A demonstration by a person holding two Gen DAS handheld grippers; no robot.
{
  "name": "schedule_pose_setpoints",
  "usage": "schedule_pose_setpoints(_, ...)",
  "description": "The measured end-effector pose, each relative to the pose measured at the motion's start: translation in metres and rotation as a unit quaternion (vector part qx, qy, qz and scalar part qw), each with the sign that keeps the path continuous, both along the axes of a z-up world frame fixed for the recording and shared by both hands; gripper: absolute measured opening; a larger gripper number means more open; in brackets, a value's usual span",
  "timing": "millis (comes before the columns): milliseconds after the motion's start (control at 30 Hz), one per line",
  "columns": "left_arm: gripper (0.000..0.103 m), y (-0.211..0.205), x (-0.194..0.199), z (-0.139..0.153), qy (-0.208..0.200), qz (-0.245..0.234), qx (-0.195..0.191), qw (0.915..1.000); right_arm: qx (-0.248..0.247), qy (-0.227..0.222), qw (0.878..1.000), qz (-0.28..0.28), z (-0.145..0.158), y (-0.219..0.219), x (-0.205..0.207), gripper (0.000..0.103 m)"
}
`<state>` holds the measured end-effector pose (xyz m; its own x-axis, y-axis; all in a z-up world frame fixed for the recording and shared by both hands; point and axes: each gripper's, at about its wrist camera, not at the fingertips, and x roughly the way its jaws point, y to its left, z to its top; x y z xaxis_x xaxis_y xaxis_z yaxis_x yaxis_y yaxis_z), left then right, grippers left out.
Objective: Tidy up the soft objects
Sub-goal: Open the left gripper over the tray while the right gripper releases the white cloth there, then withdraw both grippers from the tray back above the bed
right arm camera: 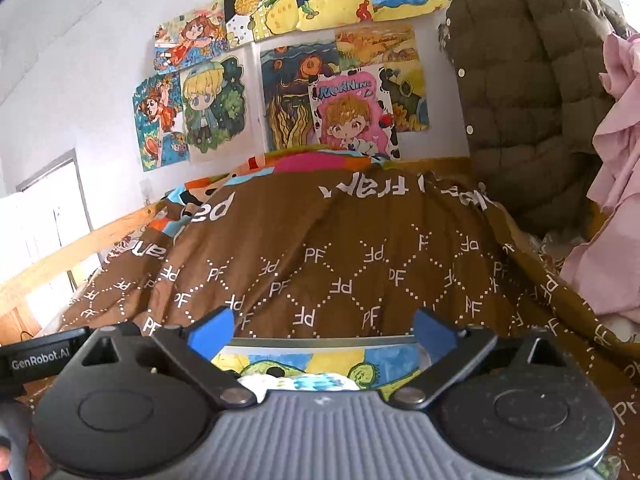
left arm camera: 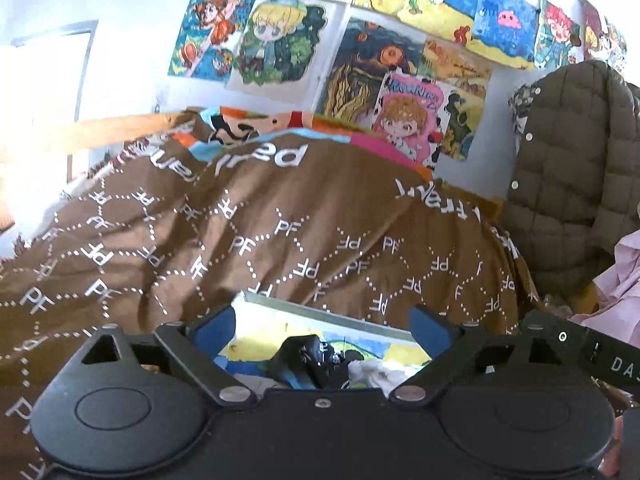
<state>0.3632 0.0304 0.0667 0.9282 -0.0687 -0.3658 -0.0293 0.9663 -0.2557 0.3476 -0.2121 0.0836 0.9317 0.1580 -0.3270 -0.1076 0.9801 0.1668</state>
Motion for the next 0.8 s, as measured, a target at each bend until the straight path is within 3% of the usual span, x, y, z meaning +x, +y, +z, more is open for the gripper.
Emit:
schedule_pose_setpoints(267, 0.102, 0.000, -0.037, 0.010, -0.027, 0.014, 0.006, 0.9995, -0.003, -0.010, 1.000, -0.013, 0.012, -0.002, -0.025, 0.103)
schedule_pose_setpoints(533, 0.102, 0.001, -0.077, 0.020, -0.044, 0.010, 0.023, 0.9987, -0.022, -0.049, 0.998, -0.026, 0.029, -0.001, -0.070, 0.103)
schedule_pose_setpoints(800, 0.102, 0.000, -0.109, 0.024, -0.055, 0.005, 0.025, 0.9982, -0.025, -0.057, 0.998, -0.020, 0.038, 0.000, -0.100, 0.103)
